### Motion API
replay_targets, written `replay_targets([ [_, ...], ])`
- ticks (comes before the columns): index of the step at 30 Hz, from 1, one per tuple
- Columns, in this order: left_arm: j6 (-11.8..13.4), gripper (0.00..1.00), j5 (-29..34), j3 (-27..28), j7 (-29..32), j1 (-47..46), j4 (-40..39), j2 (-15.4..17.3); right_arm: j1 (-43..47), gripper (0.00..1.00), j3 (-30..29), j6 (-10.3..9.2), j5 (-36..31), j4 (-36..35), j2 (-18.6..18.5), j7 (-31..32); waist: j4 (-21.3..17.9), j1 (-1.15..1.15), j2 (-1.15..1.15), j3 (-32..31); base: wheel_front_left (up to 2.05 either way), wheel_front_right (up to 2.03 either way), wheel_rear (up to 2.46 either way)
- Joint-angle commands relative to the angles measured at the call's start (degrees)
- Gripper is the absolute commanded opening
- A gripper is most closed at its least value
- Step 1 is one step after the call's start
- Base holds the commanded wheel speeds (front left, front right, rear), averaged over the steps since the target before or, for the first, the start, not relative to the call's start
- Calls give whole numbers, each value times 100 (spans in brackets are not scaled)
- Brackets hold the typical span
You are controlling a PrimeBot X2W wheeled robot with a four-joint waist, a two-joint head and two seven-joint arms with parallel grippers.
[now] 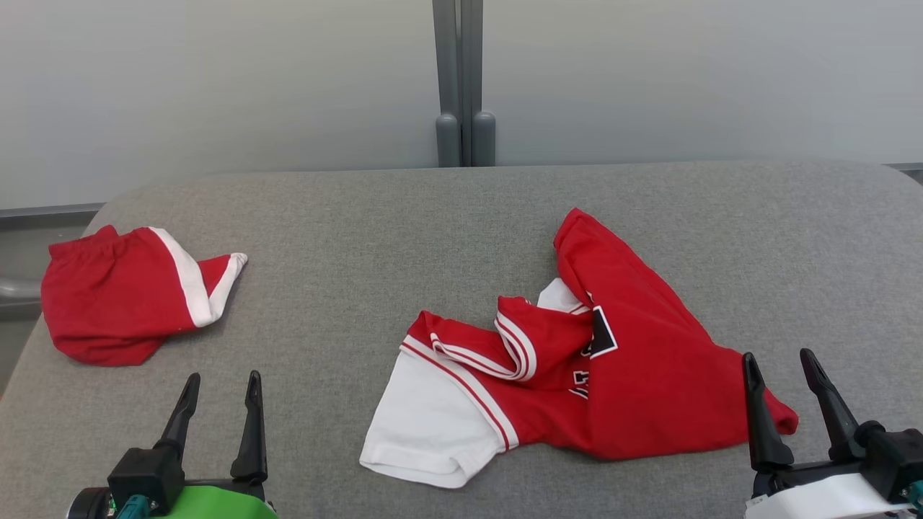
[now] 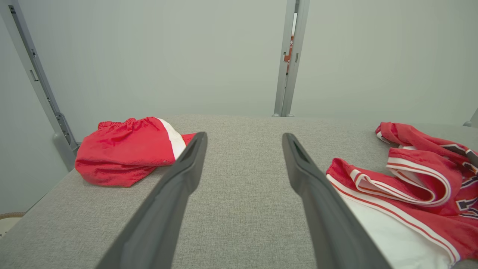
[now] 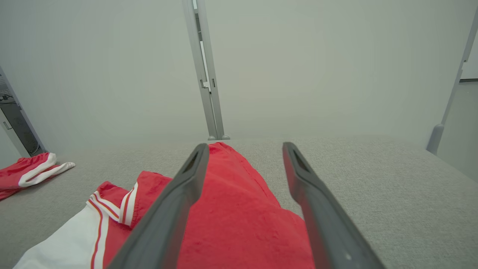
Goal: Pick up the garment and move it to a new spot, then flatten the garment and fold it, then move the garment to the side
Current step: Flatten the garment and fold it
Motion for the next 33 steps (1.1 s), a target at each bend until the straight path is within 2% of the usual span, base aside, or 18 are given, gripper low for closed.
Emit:
replay_targets([
  [1,-16,100,4,14,-4,52,20,49,43,100,2,-10,-33,-42,16,-28,4,0,0,-5,0,0,0],
  [27,-16,100,-9,-32,-4,86,55,42,10,100,28,-10,-73,119,-5,-30,-25,0,0,-35,0,0,0],
  [33,-16,100,-48,-252,-4,-89,167,50,-128,100,-143,-10,-124,218,-63,-29,-38,0,0,21,0,0,0],
])
